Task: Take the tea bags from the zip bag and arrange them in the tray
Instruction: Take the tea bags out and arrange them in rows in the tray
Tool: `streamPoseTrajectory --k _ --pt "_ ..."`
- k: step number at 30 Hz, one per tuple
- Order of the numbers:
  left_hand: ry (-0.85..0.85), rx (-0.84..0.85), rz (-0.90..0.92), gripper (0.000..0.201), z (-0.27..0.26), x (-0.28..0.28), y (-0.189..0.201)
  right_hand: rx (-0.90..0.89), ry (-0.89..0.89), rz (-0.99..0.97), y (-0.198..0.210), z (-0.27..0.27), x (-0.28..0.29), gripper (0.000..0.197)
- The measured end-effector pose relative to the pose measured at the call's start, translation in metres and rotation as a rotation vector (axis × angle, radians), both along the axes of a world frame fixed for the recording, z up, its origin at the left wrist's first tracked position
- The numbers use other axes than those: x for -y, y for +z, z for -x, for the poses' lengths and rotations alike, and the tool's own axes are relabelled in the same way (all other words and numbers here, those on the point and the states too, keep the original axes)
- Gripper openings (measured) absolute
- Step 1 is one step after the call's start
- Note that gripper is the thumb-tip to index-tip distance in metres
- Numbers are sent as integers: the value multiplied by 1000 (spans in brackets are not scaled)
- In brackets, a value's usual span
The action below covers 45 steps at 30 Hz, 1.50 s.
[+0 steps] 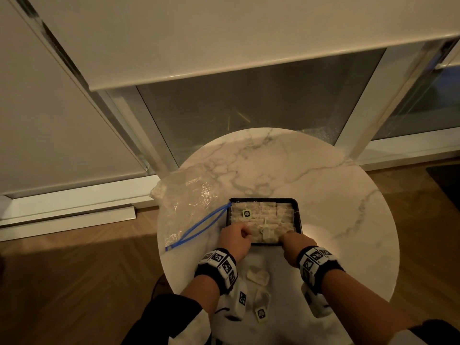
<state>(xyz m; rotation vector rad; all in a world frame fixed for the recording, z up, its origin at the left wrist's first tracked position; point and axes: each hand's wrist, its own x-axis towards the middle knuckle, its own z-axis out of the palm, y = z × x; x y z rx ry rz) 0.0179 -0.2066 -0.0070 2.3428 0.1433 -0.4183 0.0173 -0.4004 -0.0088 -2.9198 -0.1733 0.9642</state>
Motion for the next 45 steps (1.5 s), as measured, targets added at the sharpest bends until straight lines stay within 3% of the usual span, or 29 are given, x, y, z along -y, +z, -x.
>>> streamPoseTrajectory --k 6,9,11,15,24,28,35,45 --pt "21 42 48 3 10 -25 5 70 -190 -182 7 8 -1 36" --pt "46 94 101 7 17 -39 5 161 -275 -303 10 20 -8 24" --pt "48 94 109 9 22 -48 1 122 -297 -360 11 30 -16 13" --pt "8 21 93 7 31 -64 -7 -51 -327 -331 -4 48 -29 7" --pt "3 -126 -33 7 41 -85 -30 -122 -487 -254 -28 68 -52 34" --pt "5 -160 -42 19 41 -82 -37 -72 -490 -219 -31 70 -57 23" --pt "11 -179 -114 40 30 -77 -41 -93 -586 -266 -34 69 -54 20" --pt "-128 -245 -254 28 28 -63 -54 -46 -708 -362 -40 68 -42 12"
